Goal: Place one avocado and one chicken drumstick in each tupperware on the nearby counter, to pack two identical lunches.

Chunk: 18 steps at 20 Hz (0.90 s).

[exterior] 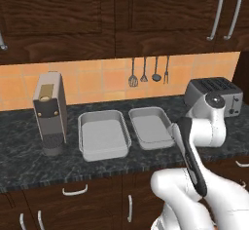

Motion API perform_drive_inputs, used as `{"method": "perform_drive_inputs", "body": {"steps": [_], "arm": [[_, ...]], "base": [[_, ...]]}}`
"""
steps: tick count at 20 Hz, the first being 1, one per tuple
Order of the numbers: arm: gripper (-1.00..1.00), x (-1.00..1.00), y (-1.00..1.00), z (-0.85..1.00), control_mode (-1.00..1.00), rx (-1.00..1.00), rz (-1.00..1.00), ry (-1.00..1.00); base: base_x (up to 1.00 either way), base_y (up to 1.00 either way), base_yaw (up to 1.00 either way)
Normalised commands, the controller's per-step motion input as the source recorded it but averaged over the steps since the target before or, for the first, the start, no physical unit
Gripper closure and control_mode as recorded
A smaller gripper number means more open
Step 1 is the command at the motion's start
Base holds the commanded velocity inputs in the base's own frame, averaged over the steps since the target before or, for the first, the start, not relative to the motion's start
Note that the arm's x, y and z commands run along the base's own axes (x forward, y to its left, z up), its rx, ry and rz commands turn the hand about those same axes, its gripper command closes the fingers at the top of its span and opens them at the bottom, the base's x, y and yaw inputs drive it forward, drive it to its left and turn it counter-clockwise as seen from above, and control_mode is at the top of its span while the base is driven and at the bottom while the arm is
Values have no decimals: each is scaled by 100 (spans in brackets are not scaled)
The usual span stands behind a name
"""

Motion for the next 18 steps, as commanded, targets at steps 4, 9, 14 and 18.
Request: {"method": "perform_drive_inputs", "body": {"steps": [4, 9, 14, 18], "arm": [[100, 100, 18, -18, -100, 0, 0, 0], [100, 100, 9, 1, -100, 0, 0, 4], [100, 90, 0, -7, -100, 0, 0, 17], [100, 36, 0, 0, -100, 0, 0, 28]], "base": [[0, 0, 0], [0, 0, 0], [0, 0, 0], [0, 0, 0]]}}
